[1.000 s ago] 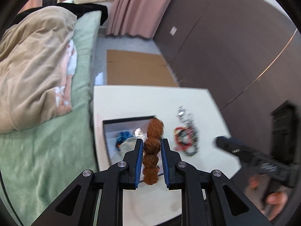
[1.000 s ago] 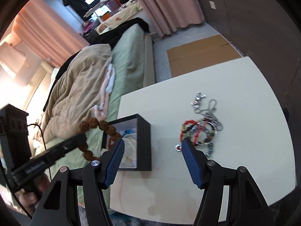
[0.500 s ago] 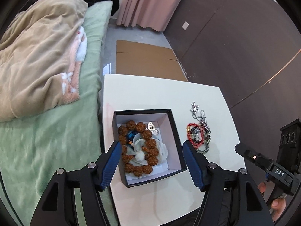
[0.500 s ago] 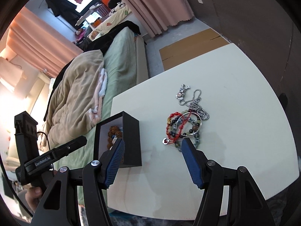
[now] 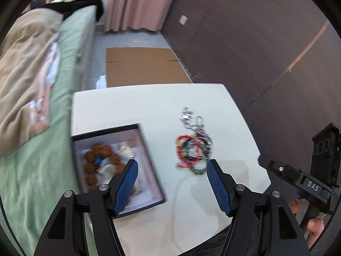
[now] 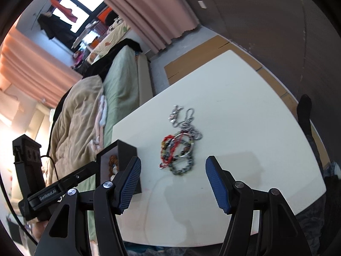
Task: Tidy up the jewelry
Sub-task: 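Grasp the red string bracelet with the left tool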
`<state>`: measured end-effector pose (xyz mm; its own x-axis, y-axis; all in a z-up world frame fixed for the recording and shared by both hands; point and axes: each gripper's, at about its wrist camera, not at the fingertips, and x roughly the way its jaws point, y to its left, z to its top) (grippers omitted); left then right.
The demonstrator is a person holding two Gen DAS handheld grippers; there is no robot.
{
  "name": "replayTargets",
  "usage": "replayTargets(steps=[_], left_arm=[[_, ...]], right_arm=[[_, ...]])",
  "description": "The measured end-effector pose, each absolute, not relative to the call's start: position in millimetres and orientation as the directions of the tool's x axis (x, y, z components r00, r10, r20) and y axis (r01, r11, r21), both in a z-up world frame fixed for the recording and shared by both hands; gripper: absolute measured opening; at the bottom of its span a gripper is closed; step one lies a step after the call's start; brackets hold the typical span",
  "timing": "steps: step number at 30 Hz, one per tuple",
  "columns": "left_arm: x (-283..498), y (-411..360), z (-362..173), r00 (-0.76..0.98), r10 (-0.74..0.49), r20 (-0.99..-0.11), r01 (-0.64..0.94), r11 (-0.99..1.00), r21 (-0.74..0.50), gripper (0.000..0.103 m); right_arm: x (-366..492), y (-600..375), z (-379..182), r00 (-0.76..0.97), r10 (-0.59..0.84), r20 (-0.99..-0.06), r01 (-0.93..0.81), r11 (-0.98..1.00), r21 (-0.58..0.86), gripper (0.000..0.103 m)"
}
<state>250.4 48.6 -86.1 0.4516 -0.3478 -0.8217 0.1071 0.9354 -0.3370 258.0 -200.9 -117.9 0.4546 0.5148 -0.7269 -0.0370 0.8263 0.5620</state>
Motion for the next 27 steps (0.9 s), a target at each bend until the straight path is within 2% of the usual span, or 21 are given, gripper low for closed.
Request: replayTargets(steps=[4, 9, 13, 18, 27], left_arm=[[258.2, 20.1, -88.3, 0.432, -0.361, -0.826, 0.165, 0.933, -0.321, 0.065], [274.2, -8.5, -100.8, 0.383, -0.373, -0.845, 0.198, 0.927, -0.319, 0.049], [285.8, -22.9, -112.9, 0.356, -0.367, -0.86, 0.2, 0.928, -0.313, 0.04], [300.6, -37.0, -128.3, 0.321, -0.351, -0.88, 0.199, 0.933, -0.3, 0.022], [318.5, -51.2, -159.8, 0.264, -0.276, -0.924, 0.189, 0.954, -0.231, 0.02]], right_arm=[[256.7, -215.2, -125.6, 0.463, 0.506, -0.728, -0.001, 0.822, 0.57, 0.064], [257.9, -228.6, -135.5, 0.46, 0.504, -0.731, 0.025, 0.816, 0.578, 0.064], [261.1, -240.4, -142.4, 0.461, 0.506, -0.729, 0.046, 0.807, 0.589, 0.064], [266.4, -250.5, -149.3, 0.461, 0.508, -0.727, 0.068, 0.797, 0.6, 0.064], [277.4, -262.3, -160.9, 0.45, 0.512, -0.732, 0.088, 0.79, 0.606, 0.064]])
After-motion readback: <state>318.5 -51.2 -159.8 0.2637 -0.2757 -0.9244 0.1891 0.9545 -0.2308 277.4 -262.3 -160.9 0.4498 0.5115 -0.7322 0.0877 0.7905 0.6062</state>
